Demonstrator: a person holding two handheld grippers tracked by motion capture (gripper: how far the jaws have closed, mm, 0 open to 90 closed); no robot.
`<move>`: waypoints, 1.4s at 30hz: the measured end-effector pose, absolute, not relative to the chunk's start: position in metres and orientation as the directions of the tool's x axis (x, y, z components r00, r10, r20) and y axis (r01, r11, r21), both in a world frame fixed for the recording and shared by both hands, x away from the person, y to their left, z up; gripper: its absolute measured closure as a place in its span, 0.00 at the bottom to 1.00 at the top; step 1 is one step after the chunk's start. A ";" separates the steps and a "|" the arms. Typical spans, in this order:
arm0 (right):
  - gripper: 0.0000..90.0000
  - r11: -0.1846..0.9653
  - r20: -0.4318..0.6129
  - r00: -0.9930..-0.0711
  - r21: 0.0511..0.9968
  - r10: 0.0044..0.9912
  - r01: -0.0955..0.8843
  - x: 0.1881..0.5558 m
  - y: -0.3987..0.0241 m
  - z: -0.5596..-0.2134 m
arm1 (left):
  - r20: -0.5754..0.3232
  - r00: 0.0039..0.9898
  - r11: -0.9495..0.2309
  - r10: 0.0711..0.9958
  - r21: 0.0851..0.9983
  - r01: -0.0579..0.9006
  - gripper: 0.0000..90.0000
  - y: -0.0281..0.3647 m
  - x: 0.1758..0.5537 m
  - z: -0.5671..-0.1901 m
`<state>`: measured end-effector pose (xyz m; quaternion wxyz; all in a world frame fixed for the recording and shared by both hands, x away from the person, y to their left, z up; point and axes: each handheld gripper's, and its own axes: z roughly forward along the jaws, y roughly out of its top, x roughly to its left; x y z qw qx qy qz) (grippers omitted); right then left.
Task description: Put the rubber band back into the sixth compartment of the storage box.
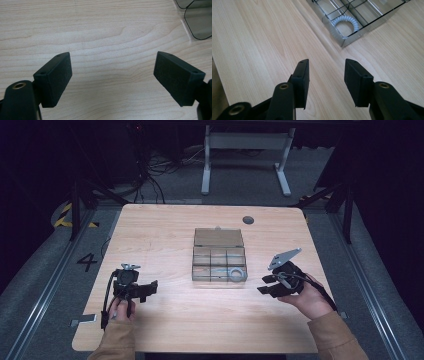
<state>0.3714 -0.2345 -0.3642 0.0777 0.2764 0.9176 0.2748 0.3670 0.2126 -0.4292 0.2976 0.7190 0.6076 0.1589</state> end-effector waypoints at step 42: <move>0.61 0.728 -0.001 -0.858 0.529 0.513 0.435 0.347 -0.223 -0.433 | -0.138 0.215 -0.084 0.967 0.622 0.779 0.18 0.211 0.367 -0.429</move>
